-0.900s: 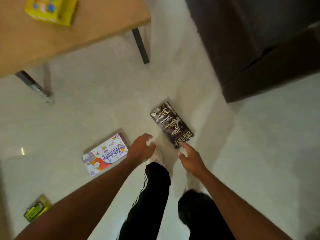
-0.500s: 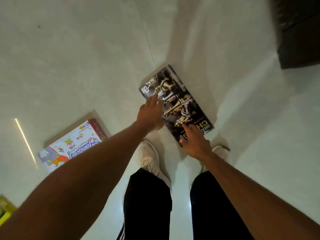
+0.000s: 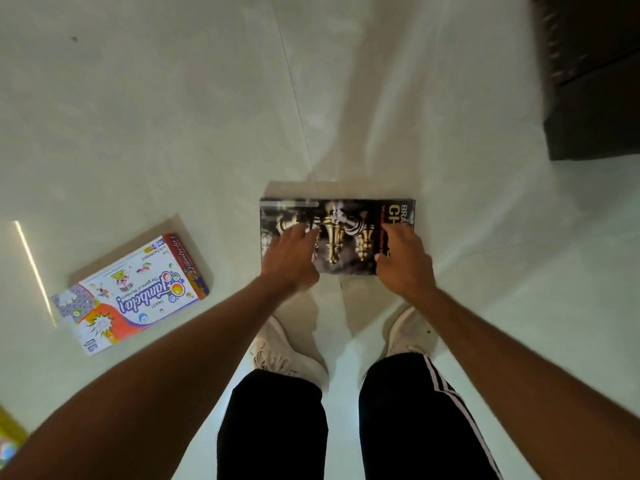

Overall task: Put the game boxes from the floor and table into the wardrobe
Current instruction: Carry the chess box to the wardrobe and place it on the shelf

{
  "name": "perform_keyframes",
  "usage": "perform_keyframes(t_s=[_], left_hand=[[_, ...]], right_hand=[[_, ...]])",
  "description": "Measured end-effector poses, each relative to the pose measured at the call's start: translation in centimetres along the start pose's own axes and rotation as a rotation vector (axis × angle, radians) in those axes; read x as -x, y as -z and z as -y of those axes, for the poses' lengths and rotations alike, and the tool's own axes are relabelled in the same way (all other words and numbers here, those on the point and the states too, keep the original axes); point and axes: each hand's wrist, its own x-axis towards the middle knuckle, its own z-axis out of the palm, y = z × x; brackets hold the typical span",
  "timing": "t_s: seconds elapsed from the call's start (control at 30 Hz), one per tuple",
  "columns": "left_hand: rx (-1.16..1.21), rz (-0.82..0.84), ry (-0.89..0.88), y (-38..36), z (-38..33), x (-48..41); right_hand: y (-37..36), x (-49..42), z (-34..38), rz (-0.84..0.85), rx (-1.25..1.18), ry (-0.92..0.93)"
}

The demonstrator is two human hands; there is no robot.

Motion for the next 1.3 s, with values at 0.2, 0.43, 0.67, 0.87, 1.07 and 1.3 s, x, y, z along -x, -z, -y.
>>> perform_keyframes(t_s=[0.2, 0.43, 0.67, 0.87, 1.07, 1.3], left_hand=[[-0.007, 0.002, 0.006, 0.9, -0.2, -4.8], [0.307, 0.011, 0.319, -0.5, 2.4, -2.8], [0.912, 0.165, 0.367, -3.6, 3.4, -1.8], [1.287, 0.065, 0.43, 2.3, 2.2, 8.2], [1.515, -0.041, 0.474, 12.1, 1.3, 24.9], [1.665, -0.176, 0.389, 24.4, 5.0, 47.1]], right_hand=[[-3.7, 1.5, 0.1, 0.048, -0.453, -0.286], [-3.3, 0.1, 0.3, -0.254, -0.709, -0.193], [-4.6, 0.1, 2.7, 0.126, -0.862, -0.327], [-0.2, 3.7, 5.1, 0.125, -0.758, -0.188], [11.2, 17.4, 15.9, 0.146, -0.495, 0.054], [21.2, 36.3, 31.1, 0.242, -0.266, 0.287]])
